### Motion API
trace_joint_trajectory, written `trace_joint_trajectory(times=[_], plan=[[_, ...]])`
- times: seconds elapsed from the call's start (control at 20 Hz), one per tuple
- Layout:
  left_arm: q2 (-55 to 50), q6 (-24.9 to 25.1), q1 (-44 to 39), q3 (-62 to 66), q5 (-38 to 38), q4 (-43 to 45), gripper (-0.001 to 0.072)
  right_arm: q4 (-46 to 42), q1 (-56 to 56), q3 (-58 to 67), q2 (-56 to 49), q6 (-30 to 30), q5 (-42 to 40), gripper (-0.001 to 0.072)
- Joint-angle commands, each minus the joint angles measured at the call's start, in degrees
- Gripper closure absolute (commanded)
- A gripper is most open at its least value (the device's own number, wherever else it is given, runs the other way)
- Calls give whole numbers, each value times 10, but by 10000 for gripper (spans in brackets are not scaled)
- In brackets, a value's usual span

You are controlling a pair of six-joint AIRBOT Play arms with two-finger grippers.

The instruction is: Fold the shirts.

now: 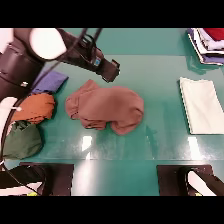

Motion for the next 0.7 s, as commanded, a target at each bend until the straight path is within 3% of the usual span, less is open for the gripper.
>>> trace_joint_trajectory(times=[0.0,0.1,0.25,0.65], plan=[[-11,-37,39,-12,-47,79,158,-1,0,2,21,0,3,691],[-11,-50,120,-34,-96,90,158,0,0,2,25,0,3,691],[-11,-60,241,-118,-94,48,158,1,0,2,23,0,4,691],[-13,1,411,-388,48,-169,157,1,0,2,15,0,6,691]])
